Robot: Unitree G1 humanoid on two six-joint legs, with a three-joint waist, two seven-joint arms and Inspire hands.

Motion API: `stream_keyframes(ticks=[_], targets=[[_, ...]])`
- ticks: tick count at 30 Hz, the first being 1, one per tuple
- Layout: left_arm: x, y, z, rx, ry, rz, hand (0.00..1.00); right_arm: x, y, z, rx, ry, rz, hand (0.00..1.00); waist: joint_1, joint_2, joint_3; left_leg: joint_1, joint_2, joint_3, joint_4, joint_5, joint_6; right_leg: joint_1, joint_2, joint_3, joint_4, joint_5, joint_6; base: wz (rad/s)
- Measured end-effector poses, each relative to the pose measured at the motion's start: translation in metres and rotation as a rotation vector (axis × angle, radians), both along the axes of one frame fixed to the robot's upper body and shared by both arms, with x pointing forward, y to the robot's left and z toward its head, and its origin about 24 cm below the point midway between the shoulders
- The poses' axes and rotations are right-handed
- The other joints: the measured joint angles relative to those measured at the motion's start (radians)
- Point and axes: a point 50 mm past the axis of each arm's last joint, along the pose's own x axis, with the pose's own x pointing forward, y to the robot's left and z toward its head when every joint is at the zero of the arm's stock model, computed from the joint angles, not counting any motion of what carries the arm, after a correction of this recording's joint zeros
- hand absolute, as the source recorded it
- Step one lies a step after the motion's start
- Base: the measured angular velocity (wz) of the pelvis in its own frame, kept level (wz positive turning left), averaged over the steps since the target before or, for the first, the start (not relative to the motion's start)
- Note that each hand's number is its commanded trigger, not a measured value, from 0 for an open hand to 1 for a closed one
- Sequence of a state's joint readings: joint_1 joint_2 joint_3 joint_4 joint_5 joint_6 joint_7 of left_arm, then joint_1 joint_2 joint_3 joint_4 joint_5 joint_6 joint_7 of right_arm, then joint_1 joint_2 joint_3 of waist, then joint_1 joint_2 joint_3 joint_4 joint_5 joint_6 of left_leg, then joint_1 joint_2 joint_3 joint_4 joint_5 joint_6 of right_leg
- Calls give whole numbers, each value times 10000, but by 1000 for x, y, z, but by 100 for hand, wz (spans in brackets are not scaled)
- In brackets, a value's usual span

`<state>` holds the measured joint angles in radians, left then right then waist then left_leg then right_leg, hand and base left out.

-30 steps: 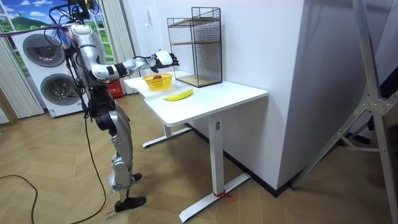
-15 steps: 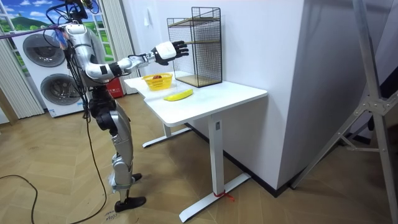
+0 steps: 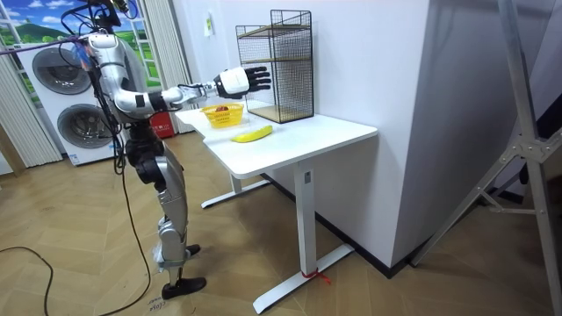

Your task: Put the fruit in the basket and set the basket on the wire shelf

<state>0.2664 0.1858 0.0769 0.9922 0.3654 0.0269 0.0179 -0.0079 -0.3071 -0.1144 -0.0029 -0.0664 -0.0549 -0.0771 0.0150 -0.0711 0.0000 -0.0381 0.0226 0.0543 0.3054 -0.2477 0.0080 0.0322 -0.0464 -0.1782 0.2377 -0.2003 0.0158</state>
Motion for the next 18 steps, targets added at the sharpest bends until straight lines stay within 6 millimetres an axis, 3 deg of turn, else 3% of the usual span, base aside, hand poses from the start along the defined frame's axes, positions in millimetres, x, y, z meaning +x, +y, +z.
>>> stream_keyframes(ticks=[18], targets=[[-6, 1, -1, 107, 431, 147, 0, -3, -18, -25, 887, 888, -1067, 0, 154, 67, -4, 58, -8, -14, -62, 13, -14, 26, -2, 4, -5, 0, 0, 0]])
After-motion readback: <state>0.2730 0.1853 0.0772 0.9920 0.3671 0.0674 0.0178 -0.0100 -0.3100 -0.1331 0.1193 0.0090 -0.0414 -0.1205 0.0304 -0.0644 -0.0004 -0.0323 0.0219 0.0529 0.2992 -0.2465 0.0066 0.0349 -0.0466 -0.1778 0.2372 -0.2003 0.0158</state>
